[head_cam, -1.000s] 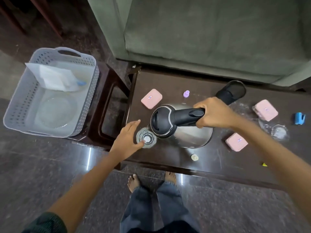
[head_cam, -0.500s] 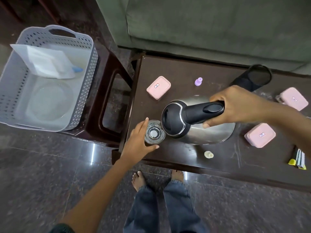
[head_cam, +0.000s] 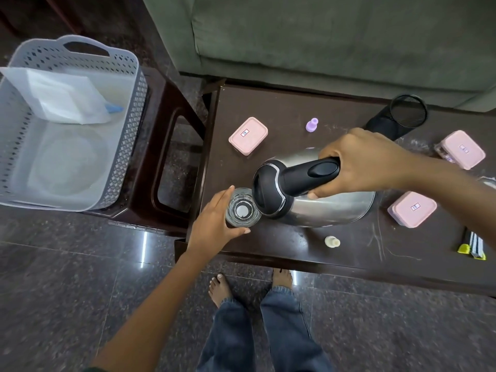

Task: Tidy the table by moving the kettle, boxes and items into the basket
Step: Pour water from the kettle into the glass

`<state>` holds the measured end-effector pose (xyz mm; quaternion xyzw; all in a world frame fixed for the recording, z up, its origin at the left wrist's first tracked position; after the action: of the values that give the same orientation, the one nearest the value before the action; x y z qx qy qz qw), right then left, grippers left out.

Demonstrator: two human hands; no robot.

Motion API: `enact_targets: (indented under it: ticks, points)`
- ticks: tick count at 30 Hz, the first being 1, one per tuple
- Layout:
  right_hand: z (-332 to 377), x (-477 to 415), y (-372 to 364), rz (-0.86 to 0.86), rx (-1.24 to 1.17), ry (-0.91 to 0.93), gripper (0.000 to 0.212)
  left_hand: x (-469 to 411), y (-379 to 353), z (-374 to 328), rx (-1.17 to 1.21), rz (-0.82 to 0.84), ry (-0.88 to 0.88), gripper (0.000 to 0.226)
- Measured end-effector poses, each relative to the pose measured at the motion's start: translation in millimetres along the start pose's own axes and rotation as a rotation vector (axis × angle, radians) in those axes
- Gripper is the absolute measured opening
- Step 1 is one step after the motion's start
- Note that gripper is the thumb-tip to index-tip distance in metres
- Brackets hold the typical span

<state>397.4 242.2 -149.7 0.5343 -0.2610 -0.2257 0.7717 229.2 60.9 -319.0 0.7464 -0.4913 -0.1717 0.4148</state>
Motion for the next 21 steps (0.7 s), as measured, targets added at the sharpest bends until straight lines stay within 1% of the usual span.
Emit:
enact_targets:
  ticks: [7, 21]
  points:
    - [0.7, -4.2, -3.1, -0.001, 0.030, 0.054, 0.048, -0.8, 1.0, 1.0, -0.010, -0.001, -0.026, 0.102]
    - [-1.8, -7.6, -3.7, 0.018, 0.070, 0.079, 0.053, -1.0, 0.9, 0.5, -0.058, -0.035, -0.073, 0.101]
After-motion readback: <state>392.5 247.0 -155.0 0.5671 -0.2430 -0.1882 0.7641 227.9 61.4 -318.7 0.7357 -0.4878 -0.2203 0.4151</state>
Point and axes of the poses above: each hand's wrist, its own x-axis away from the middle knuckle, its own y-axis out of the back of the hand, z = x × y, the point moved 3 cm from there along -x, towards the middle knuckle, and after that the axes turned 14 degrees about -z, right-handed, at the moved point
